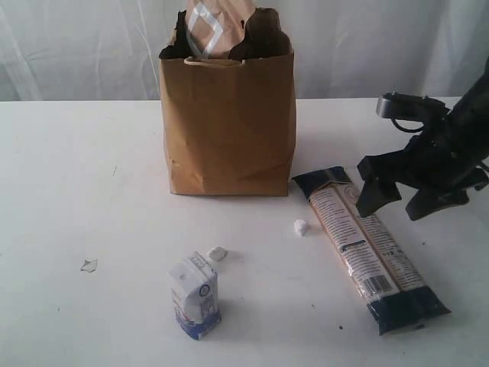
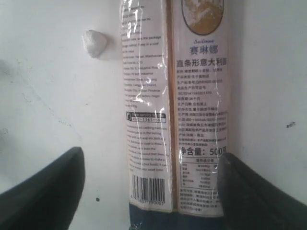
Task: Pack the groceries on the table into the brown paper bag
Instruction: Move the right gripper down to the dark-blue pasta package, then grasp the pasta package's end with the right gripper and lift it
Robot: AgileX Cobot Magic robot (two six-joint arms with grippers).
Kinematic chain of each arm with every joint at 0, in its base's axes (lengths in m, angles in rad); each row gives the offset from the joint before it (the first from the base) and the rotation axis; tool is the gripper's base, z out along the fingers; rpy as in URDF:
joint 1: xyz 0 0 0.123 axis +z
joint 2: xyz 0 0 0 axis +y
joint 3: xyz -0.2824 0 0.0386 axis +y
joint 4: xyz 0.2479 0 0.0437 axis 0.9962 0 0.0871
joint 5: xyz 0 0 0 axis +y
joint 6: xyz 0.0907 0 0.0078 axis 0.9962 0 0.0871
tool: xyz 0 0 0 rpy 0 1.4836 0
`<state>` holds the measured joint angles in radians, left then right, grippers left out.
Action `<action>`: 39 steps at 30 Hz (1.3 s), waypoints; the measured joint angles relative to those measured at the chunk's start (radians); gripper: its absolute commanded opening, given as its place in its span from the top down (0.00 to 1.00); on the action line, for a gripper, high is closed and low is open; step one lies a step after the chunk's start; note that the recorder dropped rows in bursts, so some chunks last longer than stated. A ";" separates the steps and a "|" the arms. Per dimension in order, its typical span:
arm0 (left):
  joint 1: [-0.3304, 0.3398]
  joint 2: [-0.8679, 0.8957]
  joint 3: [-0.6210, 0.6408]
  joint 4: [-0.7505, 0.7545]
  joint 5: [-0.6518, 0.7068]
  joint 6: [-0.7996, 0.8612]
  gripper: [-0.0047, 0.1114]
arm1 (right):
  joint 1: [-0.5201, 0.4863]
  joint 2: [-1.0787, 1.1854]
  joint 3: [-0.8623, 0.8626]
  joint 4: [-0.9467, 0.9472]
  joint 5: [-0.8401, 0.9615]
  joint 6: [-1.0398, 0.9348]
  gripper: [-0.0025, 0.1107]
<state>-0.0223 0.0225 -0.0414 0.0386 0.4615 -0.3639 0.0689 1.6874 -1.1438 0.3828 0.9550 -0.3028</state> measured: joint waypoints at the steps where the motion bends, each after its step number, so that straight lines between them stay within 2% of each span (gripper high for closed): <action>1: 0.000 0.000 0.002 -0.002 -0.007 0.002 0.96 | 0.000 0.002 0.000 0.001 -0.007 -0.002 0.35; 5: 0.000 0.000 0.005 -0.009 -0.018 0.002 0.96 | 0.002 0.006 0.000 0.005 -0.062 -0.045 0.35; 9: 0.000 0.000 0.005 -0.011 -0.020 0.002 0.96 | 0.025 0.037 0.000 0.031 -0.206 -0.260 0.35; 12: 0.000 0.000 0.005 -0.011 -0.020 0.002 0.96 | 0.041 0.063 0.000 0.039 -0.239 -0.343 0.35; 31: 0.000 0.000 0.005 -0.013 -0.020 0.002 0.96 | 0.041 0.248 0.000 0.148 -0.316 -0.473 0.36; 36: 0.000 0.000 0.005 -0.013 -0.020 0.002 0.96 | 0.041 0.278 0.000 0.165 -0.312 -0.473 0.43; 39: 0.000 0.000 0.005 -0.013 -0.020 0.002 0.96 | 0.041 0.287 -0.004 0.174 -0.312 -0.473 0.59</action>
<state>-0.0223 0.0225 -0.0366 0.0260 0.4418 -0.3622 0.1103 1.9744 -1.1474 0.5563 0.6426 -0.7754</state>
